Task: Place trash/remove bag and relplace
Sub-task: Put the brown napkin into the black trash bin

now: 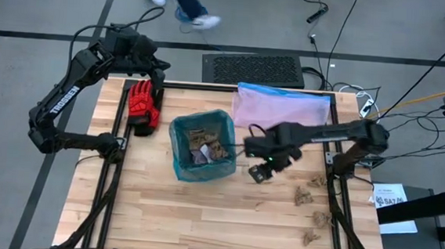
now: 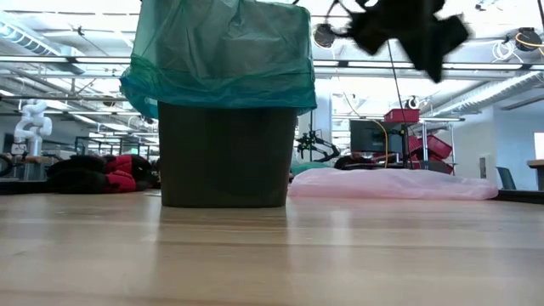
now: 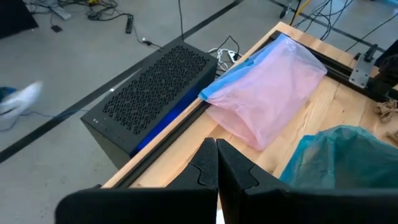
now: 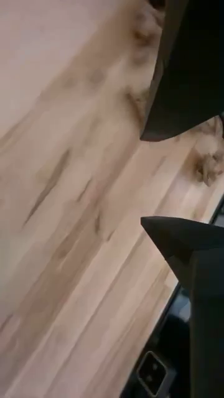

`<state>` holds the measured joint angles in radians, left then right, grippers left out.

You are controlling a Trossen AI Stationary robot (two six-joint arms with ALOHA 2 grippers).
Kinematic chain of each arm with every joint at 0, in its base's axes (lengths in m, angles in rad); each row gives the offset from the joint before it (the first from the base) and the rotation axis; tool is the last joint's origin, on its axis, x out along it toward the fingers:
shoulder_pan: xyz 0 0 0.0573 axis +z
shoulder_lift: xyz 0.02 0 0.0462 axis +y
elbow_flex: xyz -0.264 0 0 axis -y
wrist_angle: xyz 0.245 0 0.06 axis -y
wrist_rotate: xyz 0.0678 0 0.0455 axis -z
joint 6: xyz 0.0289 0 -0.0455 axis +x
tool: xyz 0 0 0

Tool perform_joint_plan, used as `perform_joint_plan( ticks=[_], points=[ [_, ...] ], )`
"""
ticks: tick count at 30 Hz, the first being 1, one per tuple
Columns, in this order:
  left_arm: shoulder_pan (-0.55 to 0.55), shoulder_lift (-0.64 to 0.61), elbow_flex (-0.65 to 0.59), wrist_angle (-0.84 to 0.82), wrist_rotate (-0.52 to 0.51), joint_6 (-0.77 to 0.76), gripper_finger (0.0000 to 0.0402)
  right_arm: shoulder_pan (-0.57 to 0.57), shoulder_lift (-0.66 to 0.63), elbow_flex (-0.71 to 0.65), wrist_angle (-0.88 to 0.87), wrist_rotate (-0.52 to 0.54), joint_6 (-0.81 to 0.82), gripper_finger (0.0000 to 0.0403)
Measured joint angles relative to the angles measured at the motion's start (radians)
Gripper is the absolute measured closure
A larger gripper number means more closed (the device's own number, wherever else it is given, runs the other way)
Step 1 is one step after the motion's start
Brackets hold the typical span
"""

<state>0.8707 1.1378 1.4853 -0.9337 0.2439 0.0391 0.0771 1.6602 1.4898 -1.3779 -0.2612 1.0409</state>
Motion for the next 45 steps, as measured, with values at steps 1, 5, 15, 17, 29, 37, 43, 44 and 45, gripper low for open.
perform_joint_plan(
  ticks=[1,5,15,17,29,37,43,44,45],
  points=[
    [0.000,0.000,0.000,-0.001,0.006,-0.003,0.0402,0.017,-0.037,-0.047,0.021,0.014,0.060,0.0200],
    [0.000,0.000,0.000,-0.001,0.018,-0.004,0.0402,0.074,-0.178,-0.210,0.023,0.100,0.300,0.0195],
    [0.000,0.000,0.000,-0.002,0.086,-0.012,0.0402,0.205,-0.398,-0.569,0.257,0.022,0.626,0.0130],
    [0.000,0.000,0.000,-0.002,0.089,-0.032,0.0402,0.248,-0.404,-0.615,0.291,0.021,0.651,0.0117],
    [0.000,0.000,0.000,-0.004,0.095,-0.035,0.0402,0.417,-0.335,-0.777,0.393,-0.007,0.763,0.0150],
    [0.000,0.000,0.000,-0.002,0.095,-0.055,0.0402,0.428,-0.310,-0.777,0.547,0.047,0.788,0.0386],
    [0.000,0.000,0.000,0.005,0.095,-0.059,0.0402,0.379,-0.331,-0.756,0.718,0.129,0.840,0.0401],
    [0.000,0.000,0.000,0.005,0.095,-0.059,0.0402,0.365,-0.336,-0.740,0.732,0.156,0.840,0.0401],
    [0.000,0.000,0.000,0.005,0.095,-0.059,0.0402,0.352,-0.342,-0.721,0.740,0.182,0.839,0.0402]
  ],
)
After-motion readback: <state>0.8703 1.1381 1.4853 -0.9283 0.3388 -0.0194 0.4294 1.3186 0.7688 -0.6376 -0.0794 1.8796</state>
